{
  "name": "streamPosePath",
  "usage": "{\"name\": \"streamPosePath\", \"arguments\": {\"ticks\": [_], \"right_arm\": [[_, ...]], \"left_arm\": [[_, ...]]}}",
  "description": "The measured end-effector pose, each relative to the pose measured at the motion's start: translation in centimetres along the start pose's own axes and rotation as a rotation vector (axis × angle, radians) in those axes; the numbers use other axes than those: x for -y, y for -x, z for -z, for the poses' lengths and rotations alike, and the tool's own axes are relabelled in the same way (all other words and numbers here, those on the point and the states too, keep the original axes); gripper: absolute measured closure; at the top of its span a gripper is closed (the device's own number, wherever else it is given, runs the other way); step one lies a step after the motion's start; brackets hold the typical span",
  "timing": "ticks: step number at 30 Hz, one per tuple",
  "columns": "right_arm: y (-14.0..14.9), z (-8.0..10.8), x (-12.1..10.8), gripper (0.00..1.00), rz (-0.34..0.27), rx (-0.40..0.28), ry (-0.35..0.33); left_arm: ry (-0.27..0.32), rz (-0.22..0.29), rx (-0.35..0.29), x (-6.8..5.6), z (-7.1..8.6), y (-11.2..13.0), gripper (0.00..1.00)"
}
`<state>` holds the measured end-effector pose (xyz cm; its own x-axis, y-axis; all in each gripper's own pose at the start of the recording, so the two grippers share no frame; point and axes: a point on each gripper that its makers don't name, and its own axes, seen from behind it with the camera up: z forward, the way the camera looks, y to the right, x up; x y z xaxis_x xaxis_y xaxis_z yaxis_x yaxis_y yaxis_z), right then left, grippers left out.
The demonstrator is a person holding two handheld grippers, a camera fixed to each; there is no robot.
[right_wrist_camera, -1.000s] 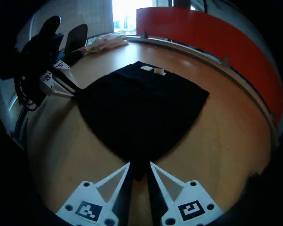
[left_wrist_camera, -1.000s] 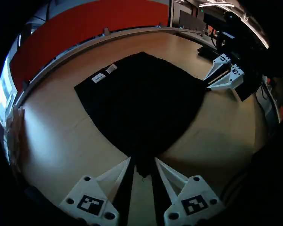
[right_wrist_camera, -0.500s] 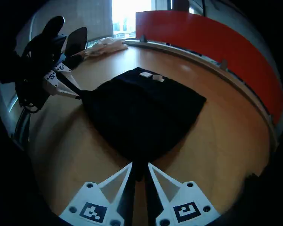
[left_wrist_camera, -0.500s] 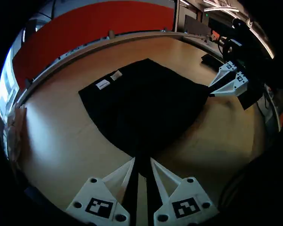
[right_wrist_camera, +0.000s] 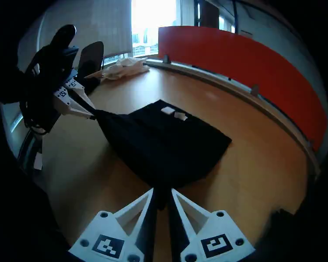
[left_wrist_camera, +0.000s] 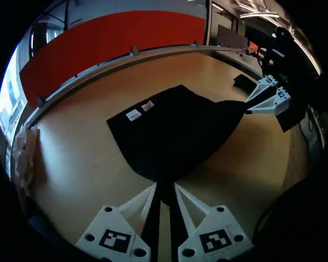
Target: Fold towel
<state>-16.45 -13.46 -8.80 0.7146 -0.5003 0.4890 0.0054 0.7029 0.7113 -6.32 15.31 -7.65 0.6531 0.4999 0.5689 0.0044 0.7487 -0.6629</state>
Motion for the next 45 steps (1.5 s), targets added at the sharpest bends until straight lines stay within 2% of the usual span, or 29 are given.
{"name": "streamPosePath", "arguments": {"ticks": [15, 29, 45], "right_arm": [[-3.0, 3.6, 0.9, 0.86, 0.013, -0.033, -0.012], [-4.0, 5.4, 1.7, 0.86, 0.031, -0.04, -0.022], [-5.0, 7.0, 2.5, 0.86, 0.041, -0.041, -0.038]], "left_arm": [[0.001, 0.036, -0.02, -0.8, 3.7, -1.7, 0.88], [0.01, 0.02, -0.019, -1.1, 5.4, -2.1, 0.88], [0.026, 0.037, -0.015, -1.5, 7.2, -2.6, 0.88]]}}
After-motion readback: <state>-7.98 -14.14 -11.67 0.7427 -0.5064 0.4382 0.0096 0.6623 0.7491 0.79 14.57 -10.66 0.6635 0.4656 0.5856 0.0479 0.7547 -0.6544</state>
